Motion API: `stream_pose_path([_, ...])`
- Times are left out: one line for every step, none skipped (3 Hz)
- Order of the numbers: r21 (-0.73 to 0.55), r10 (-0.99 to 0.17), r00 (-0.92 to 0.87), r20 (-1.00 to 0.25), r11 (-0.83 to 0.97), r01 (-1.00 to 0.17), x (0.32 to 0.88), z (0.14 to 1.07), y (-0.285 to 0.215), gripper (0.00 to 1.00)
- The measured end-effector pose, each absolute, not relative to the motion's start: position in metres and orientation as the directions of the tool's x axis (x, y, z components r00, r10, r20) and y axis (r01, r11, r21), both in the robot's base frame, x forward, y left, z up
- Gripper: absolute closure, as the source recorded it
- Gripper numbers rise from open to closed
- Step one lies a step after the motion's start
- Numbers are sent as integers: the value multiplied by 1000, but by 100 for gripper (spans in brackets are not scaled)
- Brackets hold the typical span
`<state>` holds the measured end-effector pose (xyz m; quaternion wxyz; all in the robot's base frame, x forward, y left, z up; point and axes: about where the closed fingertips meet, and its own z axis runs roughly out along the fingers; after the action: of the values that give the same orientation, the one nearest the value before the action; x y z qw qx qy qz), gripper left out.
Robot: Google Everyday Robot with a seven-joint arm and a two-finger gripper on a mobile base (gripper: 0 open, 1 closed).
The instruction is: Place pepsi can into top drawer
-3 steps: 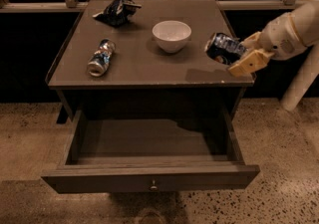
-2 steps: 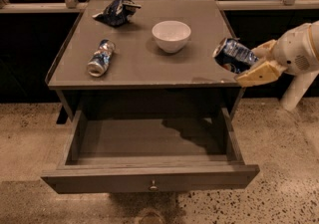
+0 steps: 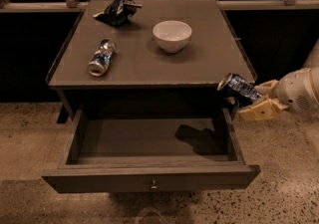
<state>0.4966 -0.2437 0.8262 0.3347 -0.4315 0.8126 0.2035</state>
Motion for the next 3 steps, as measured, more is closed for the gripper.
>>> stream_pose_path([167,-531,-492,-690,545,-822,495,779,-251,100])
stream_pose_path([260,-514,-558,-652,539,-801,502,743,-250,100])
stream_pose_path([330,-512,-594,-621,517,-790,512,716,-237,100])
